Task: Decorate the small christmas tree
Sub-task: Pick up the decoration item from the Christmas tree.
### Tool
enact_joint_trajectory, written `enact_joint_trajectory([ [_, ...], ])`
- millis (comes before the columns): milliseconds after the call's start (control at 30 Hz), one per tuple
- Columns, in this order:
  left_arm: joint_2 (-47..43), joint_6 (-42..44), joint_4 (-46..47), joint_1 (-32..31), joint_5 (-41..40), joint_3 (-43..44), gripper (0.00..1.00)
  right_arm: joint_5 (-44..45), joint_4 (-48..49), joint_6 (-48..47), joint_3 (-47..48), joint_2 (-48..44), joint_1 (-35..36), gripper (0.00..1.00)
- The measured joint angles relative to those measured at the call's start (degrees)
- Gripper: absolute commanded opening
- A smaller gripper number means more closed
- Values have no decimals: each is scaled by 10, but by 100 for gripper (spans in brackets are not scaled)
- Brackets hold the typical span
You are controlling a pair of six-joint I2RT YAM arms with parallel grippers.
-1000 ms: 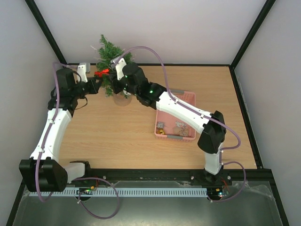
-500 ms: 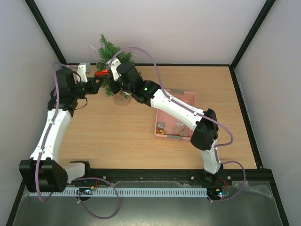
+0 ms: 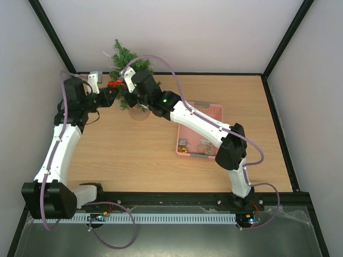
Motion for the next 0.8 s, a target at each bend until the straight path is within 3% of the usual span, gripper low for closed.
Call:
enact_joint_trajectory([
  [67, -1, 2, -3, 0, -7, 1, 40, 0, -2, -5, 0, 0, 0, 2],
  [333, -14, 0, -70, 0, -91, 87, 39, -17, 5, -17, -32, -23, 0, 2],
  [467, -38, -16, -70, 2, -88, 101, 37, -21, 10, -15, -57, -37, 0, 2],
  [667, -21, -25, -90, 2, -70, 117, 43, -24, 25, -9, -83, -46, 0, 2],
  [800, -24, -25, -107, 2, -75, 122, 35, -24, 31, -8, -94, -49, 0, 2],
])
